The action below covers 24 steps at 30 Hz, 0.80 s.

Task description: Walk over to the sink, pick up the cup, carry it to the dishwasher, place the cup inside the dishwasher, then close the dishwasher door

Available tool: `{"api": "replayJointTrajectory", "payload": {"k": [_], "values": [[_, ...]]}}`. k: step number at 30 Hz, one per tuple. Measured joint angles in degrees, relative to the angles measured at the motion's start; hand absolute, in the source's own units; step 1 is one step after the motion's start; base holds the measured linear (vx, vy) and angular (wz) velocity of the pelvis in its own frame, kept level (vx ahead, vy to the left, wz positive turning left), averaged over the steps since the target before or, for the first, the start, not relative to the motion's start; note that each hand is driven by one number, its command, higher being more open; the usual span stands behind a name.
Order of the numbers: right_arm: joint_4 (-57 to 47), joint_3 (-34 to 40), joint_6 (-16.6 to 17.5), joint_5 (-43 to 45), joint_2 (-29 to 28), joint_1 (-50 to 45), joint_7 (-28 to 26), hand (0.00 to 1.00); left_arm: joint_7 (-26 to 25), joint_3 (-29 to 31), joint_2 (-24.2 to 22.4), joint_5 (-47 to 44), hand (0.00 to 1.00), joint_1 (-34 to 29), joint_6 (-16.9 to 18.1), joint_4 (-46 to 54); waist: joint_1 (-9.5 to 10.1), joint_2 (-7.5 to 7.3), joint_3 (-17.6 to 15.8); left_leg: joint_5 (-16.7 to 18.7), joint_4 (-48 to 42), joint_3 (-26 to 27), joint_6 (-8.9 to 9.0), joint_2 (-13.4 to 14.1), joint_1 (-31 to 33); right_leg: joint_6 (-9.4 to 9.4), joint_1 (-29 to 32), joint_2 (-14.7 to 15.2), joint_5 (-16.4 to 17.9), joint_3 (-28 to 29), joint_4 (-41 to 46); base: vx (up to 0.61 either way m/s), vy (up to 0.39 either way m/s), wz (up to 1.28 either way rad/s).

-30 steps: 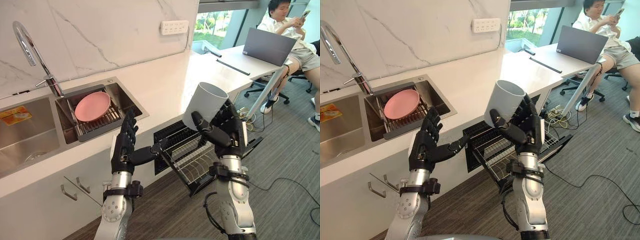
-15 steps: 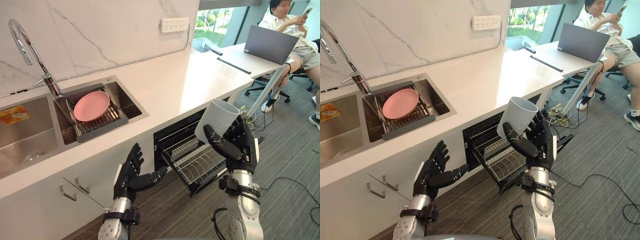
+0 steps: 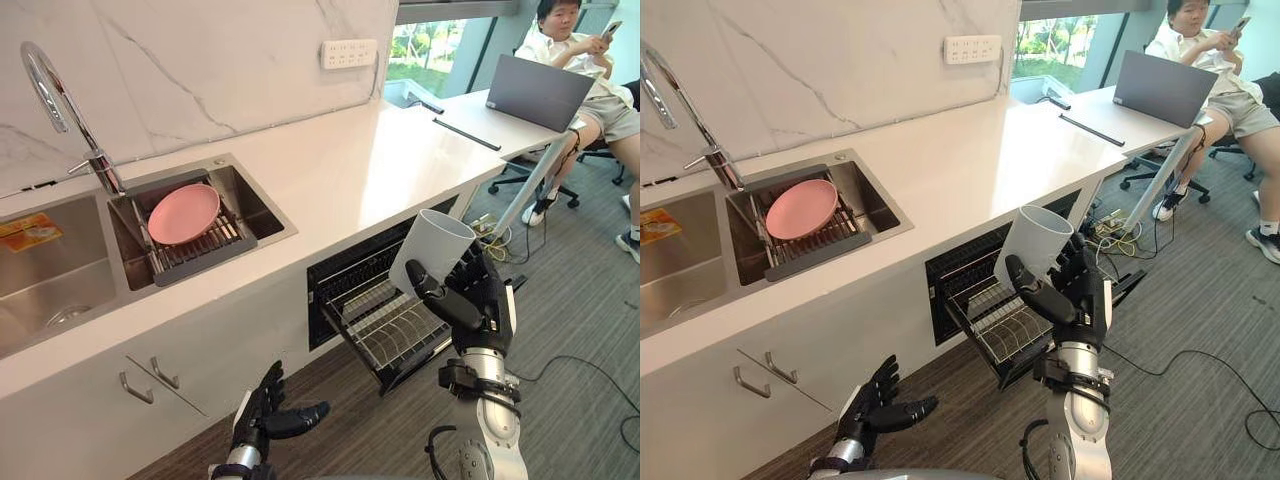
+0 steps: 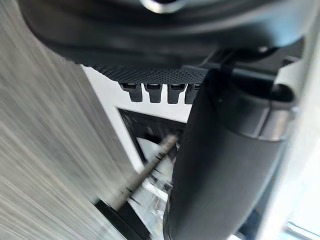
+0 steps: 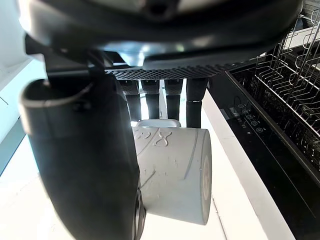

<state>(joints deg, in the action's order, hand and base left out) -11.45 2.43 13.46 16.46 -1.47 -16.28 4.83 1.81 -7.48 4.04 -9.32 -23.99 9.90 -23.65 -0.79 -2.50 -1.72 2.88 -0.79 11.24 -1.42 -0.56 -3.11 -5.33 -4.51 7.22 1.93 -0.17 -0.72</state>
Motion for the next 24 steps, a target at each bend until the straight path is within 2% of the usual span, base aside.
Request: {"api": "replayJointTrajectory", "payload": {"k": [3, 10, 24], "values": [[2.24, 0.66, 0.00, -0.38, -0.02, 0.11, -0.13, 0.00, -1.22, 1.92, 0.44, 2.29, 1.00, 2.66, -0.34, -7.85, 0.04, 0.07, -0.08, -0.93, 1.11, -0.61, 0.00, -0.14, -0.57, -0.01, -0.35, -0.02, 0.01, -0.61, -0.04, -0.03, -0.030, 0.10], [5.76, 2.42, -0.03, -1.51, 0.14, 0.19, 0.10, 0.00, -3.92, 6.71, 0.70, 3.75, 1.00, 5.97, 0.13, -16.51, 0.01, 0.66, -0.82, -2.22, 2.67, -1.59, 0.19, -0.17, -1.43, -0.03, -0.93, -0.17, 0.01, -1.48, -0.08, -0.04, -0.032, 0.07], [8.83, 6.15, -0.22, -5.50, 2.92, 4.10, 1.05, 0.00, -4.49, 11.37, 0.62, 4.39, 1.00, 9.63, 0.60, -21.84, 0.08, 1.17, -3.35, -2.29, 3.35, -3.08, 0.33, -0.47, -1.49, -0.09, -1.57, -0.07, 0.40, -3.03, -0.61, 0.00, -0.016, 0.05]]}}
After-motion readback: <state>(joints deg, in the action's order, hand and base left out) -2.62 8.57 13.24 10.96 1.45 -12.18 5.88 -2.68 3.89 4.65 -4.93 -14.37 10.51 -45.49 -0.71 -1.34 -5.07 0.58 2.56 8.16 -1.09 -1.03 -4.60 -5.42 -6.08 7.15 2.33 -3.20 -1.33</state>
